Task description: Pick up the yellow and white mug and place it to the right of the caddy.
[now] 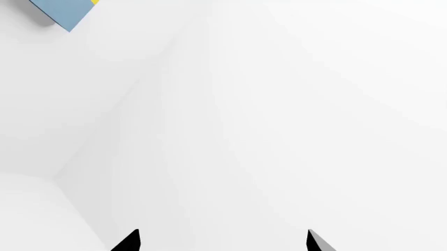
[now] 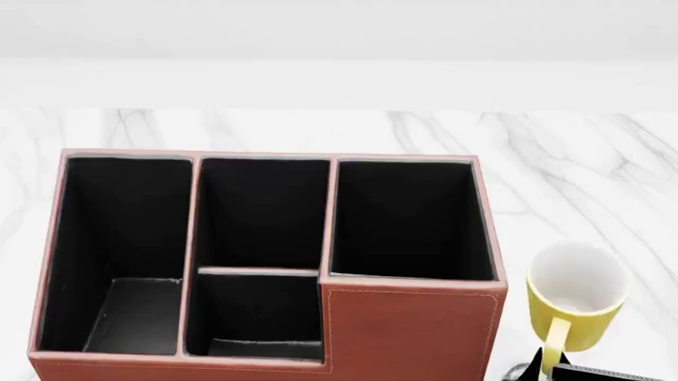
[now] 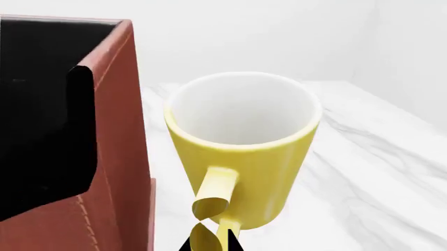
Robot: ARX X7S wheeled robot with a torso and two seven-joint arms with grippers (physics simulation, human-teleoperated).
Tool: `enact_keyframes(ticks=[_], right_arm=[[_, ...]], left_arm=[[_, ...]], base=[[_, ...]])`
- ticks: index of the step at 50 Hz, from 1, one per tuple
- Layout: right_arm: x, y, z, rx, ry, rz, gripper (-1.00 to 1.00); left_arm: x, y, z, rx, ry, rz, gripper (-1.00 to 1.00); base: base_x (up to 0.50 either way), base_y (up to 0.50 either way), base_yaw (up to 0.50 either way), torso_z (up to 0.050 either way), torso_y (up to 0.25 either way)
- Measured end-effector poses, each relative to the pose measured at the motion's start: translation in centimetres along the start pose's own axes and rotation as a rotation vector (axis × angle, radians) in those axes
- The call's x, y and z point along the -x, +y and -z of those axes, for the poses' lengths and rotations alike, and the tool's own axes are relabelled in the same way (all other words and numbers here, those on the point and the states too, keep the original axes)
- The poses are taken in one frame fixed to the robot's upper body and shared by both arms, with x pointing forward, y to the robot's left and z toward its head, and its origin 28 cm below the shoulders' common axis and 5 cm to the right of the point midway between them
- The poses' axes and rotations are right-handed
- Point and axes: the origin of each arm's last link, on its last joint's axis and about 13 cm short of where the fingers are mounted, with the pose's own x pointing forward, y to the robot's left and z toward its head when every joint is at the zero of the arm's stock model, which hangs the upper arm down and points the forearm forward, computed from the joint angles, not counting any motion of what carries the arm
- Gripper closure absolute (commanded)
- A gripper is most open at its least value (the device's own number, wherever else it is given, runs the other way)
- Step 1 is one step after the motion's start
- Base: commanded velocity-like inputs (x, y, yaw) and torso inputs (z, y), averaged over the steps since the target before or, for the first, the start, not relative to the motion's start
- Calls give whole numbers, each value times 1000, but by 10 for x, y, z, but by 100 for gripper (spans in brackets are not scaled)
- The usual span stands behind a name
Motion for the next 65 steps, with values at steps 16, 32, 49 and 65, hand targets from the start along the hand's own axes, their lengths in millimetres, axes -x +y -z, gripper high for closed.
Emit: enact_keyframes(ticks=[16,32,49,65], right_arm=[[-7,2,15,8,50,-11,100],[-12,2,26,8,85,-9,100],[-17,1,37,13,120,2,100],[-20,0,45,21,145,5,100]], left_arm=[[0,0,0,0,0,2,-100],[1,0,1,1,1,4,-100],[1,-1,1,2,0,6,-100],[2,-1,1,3,0,8,-100]], base=[[0,0,0,0,0],[0,0,0,0,1],[0,0,0,0,1],[0,0,0,1,1]])
